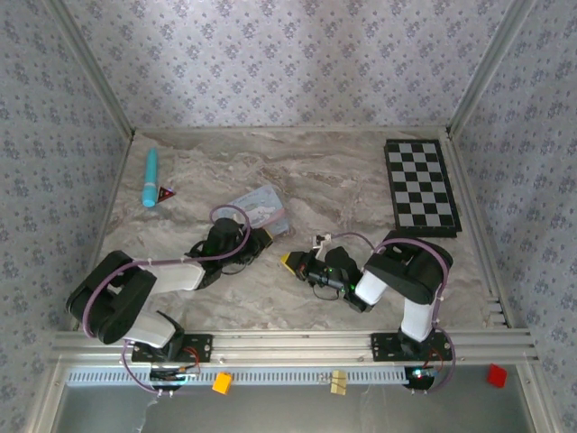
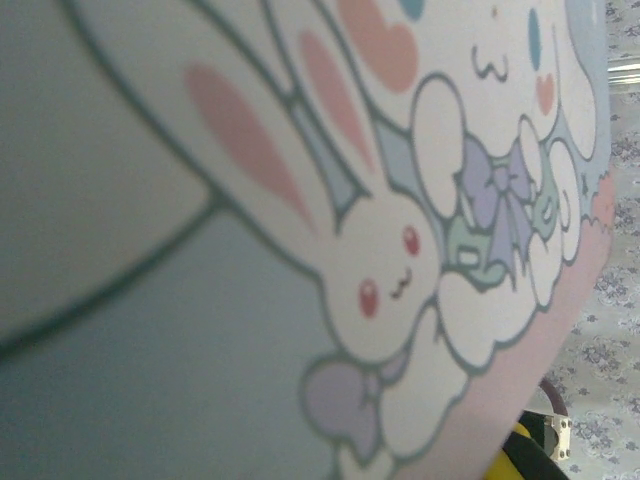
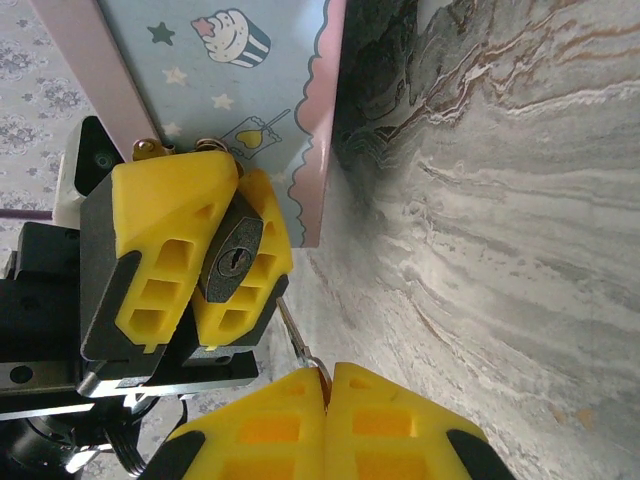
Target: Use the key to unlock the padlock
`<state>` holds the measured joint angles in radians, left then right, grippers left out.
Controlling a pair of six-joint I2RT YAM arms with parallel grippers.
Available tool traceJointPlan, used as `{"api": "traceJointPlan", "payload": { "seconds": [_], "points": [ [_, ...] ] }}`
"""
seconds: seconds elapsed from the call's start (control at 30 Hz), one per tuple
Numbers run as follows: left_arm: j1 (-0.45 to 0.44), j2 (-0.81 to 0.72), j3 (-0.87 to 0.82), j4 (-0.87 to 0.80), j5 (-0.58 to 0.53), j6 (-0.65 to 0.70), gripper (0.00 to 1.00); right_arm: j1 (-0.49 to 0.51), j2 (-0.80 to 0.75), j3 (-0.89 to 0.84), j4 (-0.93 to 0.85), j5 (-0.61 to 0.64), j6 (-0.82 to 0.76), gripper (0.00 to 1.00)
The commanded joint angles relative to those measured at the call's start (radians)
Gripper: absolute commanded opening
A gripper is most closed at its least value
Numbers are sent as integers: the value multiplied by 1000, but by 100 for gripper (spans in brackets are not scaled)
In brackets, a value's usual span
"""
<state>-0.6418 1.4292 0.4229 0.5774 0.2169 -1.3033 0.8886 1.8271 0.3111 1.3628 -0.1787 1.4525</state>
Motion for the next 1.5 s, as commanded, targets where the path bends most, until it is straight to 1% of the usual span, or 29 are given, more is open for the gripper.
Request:
{"api": "traceJointPlan", "payload": {
  "seconds": [0.0, 0.53, 0.9, 1.47],
  "points": [
    [-4, 0, 6, 52, 14, -10, 0, -6, -16, -4, 31, 6, 4, 0],
    [-8, -55, 3, -5, 20, 22, 0, -20, -24, 36, 31, -51, 57, 0],
    [-16, -51, 5, 28, 22, 31, 0, -28, -14, 61, 30, -80, 67, 0],
    [-17, -97, -22, -3, 3, 44, 0, -35, -19, 46, 31, -59, 63, 0]
  ]
}}
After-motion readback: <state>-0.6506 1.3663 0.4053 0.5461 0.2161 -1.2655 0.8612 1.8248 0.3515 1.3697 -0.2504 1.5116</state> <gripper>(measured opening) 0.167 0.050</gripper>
